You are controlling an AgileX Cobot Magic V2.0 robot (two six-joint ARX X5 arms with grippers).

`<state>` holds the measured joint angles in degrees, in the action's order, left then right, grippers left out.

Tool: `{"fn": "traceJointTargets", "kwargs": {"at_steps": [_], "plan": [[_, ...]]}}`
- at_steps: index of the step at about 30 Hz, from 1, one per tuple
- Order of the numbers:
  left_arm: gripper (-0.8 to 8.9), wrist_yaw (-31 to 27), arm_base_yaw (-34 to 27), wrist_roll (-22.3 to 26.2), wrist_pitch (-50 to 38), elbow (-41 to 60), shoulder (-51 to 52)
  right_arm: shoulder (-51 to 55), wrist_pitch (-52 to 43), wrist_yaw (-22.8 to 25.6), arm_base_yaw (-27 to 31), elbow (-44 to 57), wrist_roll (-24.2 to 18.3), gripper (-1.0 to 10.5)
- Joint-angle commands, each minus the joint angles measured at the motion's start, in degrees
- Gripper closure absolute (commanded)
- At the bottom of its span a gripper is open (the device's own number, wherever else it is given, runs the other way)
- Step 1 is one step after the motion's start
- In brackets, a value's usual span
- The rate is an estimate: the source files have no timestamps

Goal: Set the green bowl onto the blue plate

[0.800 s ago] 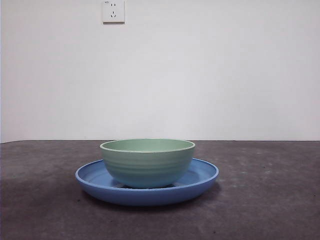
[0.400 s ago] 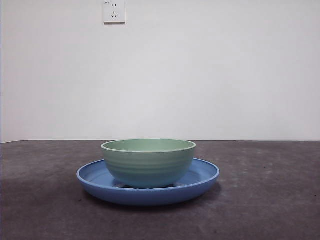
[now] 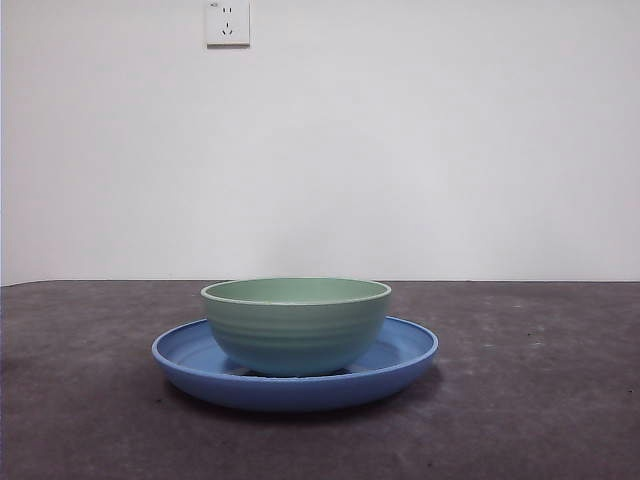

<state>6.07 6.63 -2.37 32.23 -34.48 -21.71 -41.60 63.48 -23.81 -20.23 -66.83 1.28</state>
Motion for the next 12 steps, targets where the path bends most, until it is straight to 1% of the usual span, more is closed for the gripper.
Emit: {"fn": "traceJointTargets", "kwargs": {"at_steps": [1, 6, 8, 12], "plan": [[7.95, -0.3, -2.6, 1.4, -7.6, 7.4, 2.4, -0.2, -0.7, -0.1, -0.3, -1.0, -0.5, 9.2], [7.94, -1.4, -4.8, 1.3, -19.1, 20.0, 7.7, -0.2, -0.7, -0.1, -0.3, -1.0, -0.5, 9.2], [7.94, -1.4, -5.0, 1.3, -21.4, 23.9, 10.2, -0.2, -0.7, -0.1, -0.3, -1.0, -0.5, 9.2], [7.94, -1.9, -5.3, 1.3, -21.9, 29.2, 15.2, -0.2, -0.7, -0.1, -0.3, -1.0, -0.5, 9.2]]}}
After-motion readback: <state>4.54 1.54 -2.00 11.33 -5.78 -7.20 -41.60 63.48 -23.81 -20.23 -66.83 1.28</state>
